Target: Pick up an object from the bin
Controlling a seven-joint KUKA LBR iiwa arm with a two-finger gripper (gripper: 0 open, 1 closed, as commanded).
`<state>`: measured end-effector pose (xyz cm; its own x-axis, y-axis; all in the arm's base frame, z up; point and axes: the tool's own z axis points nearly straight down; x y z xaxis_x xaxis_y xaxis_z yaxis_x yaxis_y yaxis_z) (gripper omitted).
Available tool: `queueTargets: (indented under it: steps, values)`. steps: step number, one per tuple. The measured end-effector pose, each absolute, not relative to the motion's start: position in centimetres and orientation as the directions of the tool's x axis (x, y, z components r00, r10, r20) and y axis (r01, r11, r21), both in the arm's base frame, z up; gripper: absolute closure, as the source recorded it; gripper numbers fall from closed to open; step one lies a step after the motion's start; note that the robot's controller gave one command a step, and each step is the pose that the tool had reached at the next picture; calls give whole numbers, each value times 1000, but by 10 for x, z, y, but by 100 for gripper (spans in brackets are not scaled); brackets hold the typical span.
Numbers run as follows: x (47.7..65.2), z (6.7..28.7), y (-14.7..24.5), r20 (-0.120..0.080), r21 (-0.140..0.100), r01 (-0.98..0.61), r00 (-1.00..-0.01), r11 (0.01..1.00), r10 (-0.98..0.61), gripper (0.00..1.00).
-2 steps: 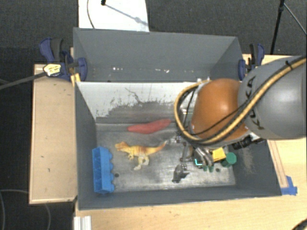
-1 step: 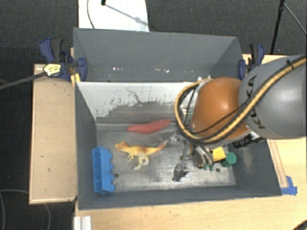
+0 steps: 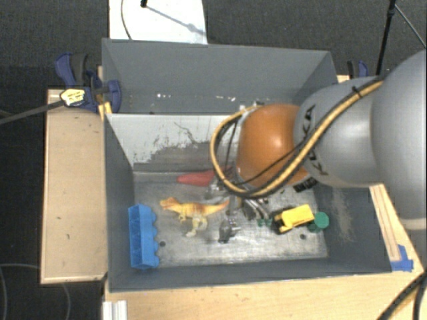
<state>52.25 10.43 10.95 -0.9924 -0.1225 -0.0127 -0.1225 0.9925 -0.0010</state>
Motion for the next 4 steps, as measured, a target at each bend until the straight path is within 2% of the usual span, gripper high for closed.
queueTargets:
  steps: [1, 2, 3, 4]
  values:
    - [534, 88, 132, 2, 2, -202, -979, 979, -202, 0]
    - [549, 112, 136, -3, 1, -31, -1000, 1000, -31, 0]
    - [534, 77, 137, -5, 0, -238, -971, 971, -238, 0]
    - [564, 73, 164, -7, 2, -40, -999, 999, -40, 100]
